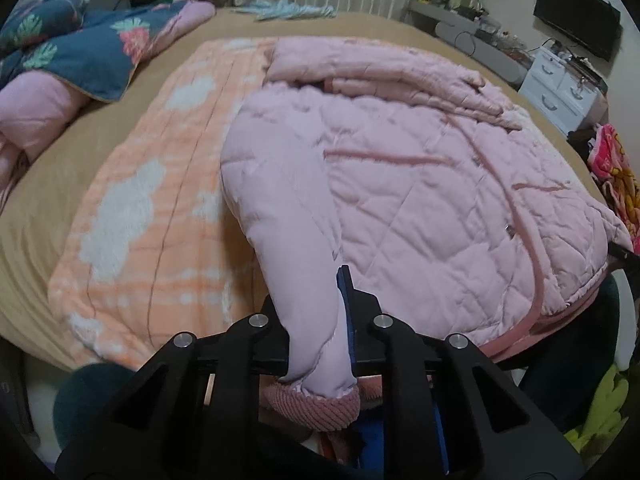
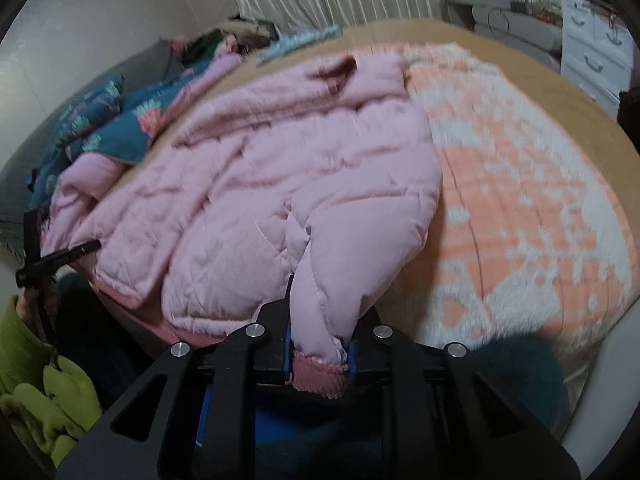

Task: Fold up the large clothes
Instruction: 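Lift the hem with both grippers and carry it toward the collar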

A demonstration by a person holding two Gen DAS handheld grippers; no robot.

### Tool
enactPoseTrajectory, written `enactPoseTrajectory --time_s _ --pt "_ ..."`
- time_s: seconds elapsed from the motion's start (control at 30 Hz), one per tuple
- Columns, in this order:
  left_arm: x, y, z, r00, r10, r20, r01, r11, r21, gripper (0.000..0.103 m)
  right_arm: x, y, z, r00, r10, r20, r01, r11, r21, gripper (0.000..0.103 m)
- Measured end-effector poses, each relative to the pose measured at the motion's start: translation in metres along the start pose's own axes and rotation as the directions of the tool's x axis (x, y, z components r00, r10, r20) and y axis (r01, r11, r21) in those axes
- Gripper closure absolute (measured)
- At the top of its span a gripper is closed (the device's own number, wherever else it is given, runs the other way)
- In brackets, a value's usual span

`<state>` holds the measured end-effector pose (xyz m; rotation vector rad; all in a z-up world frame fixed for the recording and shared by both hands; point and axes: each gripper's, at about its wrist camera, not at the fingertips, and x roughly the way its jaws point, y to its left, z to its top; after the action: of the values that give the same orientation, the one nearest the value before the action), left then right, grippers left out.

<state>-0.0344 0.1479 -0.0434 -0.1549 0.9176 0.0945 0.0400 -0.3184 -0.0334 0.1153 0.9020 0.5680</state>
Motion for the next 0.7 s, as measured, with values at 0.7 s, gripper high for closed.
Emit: enactPoseTrajectory --time_s 0.7 --pt "-0.035 -0.020 0.070 0.987 -0.046 0.151 0.044 0.999 0.017 0.095 -0.033 0.032 0.084 0.973 0.012 0.230 -0.001 0.999 -0.046 0.087"
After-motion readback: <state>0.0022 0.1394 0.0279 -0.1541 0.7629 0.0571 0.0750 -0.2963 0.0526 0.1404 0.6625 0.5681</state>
